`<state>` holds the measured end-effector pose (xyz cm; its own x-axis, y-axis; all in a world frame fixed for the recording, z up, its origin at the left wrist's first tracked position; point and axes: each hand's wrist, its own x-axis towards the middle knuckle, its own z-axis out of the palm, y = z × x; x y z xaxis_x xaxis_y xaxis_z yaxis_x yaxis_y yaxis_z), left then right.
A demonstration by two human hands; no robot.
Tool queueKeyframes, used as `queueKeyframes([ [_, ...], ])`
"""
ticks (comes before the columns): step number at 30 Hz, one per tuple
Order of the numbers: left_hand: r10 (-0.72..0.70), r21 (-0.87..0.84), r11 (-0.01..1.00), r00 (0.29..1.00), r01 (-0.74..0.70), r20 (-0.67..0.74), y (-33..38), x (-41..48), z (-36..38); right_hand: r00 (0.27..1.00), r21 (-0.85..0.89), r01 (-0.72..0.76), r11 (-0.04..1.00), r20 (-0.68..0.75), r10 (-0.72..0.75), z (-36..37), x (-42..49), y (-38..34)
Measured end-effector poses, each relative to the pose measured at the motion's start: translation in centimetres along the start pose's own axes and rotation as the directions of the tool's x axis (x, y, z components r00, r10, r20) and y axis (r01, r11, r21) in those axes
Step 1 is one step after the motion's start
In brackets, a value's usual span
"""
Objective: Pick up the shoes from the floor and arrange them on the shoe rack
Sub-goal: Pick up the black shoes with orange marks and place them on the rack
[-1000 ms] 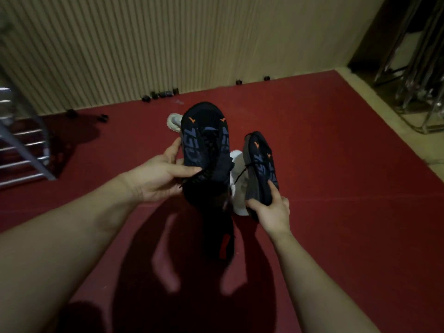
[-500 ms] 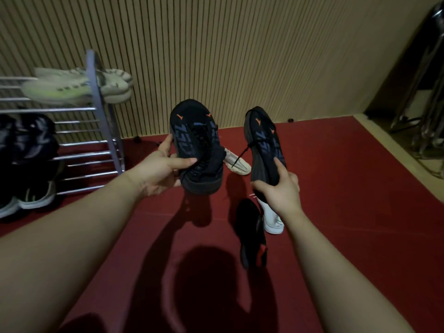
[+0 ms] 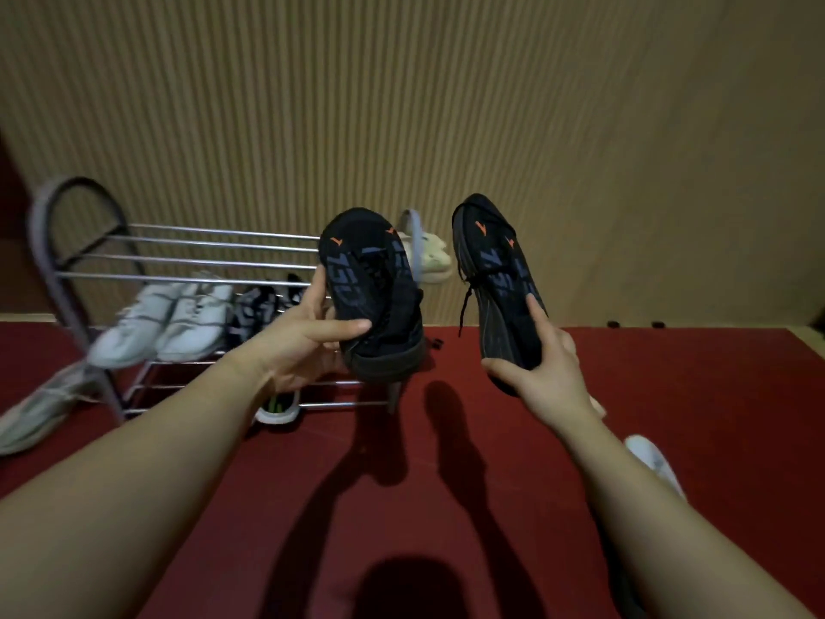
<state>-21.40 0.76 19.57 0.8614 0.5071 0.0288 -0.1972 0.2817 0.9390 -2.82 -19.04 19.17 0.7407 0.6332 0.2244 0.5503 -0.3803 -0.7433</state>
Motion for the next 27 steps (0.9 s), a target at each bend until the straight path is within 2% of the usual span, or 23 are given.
queueKeyframes([
  [8,0.044,0.089,0.995,0.99,-0.032,-0.133,7.1,-4.1,-14.0,0.986,0.016,0.098,0.995,0.136,-0.099,14.1,2.4,-13.1],
  [15,0.014,0.093,0.996,0.966,0.011,-0.258,10.0,-5.0,-22.3,0.962,0.022,0.092,0.996,0.256,-0.094,22.4,4.6,-20.7],
  [23,0.007,0.05,0.999,0.866,0.021,-0.501,8.8,-0.5,-29.2,0.929,-0.068,0.162,0.984,0.346,-0.129,30.8,11.7,-22.6],
  [27,-0.022,0.127,0.986,0.83,0.112,-0.558,6.8,3.6,-31.4,0.908,-0.192,0.21,0.959,0.403,-0.118,35.5,15.5,-21.8],
])
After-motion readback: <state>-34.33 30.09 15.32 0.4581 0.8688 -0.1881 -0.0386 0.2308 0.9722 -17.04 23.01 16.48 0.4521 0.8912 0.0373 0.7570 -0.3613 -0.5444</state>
